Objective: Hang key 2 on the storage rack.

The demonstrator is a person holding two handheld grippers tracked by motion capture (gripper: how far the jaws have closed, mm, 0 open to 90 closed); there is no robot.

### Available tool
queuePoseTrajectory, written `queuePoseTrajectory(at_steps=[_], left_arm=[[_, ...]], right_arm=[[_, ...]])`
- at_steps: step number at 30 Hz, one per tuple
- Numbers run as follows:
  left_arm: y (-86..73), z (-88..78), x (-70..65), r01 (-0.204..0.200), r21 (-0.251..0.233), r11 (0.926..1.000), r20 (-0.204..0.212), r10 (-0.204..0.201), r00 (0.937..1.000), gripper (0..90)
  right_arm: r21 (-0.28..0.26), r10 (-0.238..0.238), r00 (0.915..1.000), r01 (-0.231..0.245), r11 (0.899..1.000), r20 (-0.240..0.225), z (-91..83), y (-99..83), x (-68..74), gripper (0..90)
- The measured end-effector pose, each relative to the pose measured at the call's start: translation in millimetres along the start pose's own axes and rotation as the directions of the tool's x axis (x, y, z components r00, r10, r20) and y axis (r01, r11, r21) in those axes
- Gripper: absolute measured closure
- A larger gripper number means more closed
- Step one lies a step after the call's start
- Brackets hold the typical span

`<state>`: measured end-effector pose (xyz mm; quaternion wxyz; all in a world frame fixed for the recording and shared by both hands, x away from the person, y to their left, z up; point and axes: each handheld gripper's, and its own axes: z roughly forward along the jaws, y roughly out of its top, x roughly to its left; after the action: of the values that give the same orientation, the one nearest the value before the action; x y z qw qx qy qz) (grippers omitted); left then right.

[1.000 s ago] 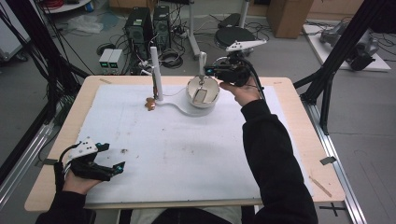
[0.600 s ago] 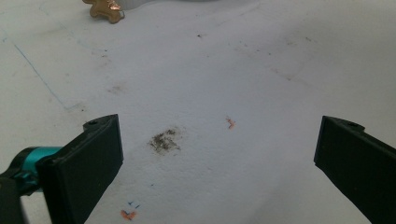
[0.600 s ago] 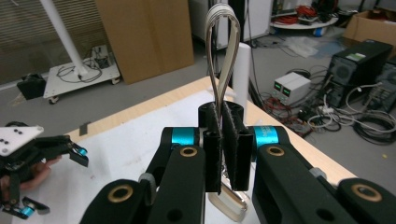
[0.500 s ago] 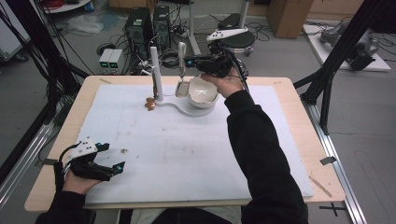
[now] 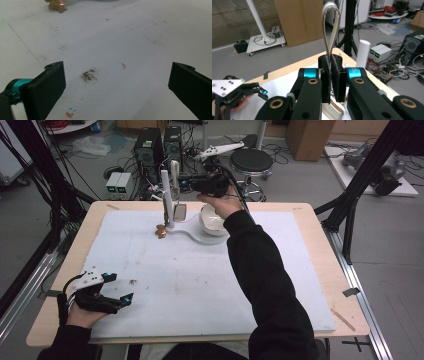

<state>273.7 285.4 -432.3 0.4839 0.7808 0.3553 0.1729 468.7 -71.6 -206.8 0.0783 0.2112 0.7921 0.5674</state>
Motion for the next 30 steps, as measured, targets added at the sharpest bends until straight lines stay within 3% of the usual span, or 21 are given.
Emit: queuePoseTrajectory(at_steps=[7,15,30], left_arm=[[-1.0,-1.2,0.5,0.005,-0.005,1.0000,0.000,-0.005,1.0000,1.7],[-3.6,-4.6,3.2,0.020,-0.009,0.9998,-0.008,-0.020,0.9998,1.7],[-4.2,-4.5,4.1,0.017,-0.008,0.9998,-0.007,-0.018,0.9998,1.7]], right_arm=[[0.019,-0.024,0.9992,0.025,1.000,-0.032,25.3,11.1,3.4,86.9],[0.016,-0.010,0.9989,0.010,1.000,-0.045,43.5,15.7,-5.6,87.0],[0.009,0.025,0.9994,-0.025,1.000,-0.024,58.0,21.6,-23.8,87.0]])
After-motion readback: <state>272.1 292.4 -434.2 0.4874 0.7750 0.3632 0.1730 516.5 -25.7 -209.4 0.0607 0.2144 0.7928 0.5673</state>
